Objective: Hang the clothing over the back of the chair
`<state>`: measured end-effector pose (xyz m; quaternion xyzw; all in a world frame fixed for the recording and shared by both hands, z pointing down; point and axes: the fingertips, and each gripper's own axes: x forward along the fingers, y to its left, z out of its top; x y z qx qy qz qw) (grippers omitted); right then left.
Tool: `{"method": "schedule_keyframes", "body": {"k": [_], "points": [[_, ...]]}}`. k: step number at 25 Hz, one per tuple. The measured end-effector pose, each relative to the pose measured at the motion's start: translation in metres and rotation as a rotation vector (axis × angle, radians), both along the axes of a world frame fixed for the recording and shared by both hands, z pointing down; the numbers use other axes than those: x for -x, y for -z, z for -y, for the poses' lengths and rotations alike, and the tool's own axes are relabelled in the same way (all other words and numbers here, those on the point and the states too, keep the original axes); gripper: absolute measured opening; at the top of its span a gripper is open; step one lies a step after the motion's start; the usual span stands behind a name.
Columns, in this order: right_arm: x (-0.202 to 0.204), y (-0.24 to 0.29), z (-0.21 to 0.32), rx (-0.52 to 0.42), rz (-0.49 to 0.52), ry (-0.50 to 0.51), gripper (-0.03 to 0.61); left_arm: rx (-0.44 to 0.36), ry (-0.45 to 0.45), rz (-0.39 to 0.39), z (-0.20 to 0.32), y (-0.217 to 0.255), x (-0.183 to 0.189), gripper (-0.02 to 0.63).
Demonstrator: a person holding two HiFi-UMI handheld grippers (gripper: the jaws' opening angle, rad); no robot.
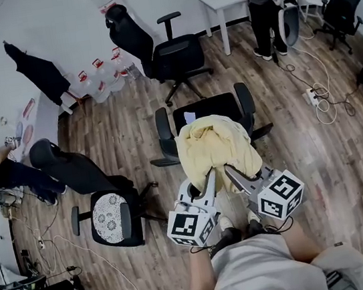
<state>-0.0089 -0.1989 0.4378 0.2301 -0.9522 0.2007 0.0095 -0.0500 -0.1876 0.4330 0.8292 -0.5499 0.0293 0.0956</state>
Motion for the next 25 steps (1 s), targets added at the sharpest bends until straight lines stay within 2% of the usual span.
{"method": "schedule_keyframes", "body": {"k": [25], "points": [[0.009,-0.05,0.004,0.026,-0.084,-0.081,0.037,0.046,-0.015,-0.015,0.003,-0.047,0.01,0.035]]}}
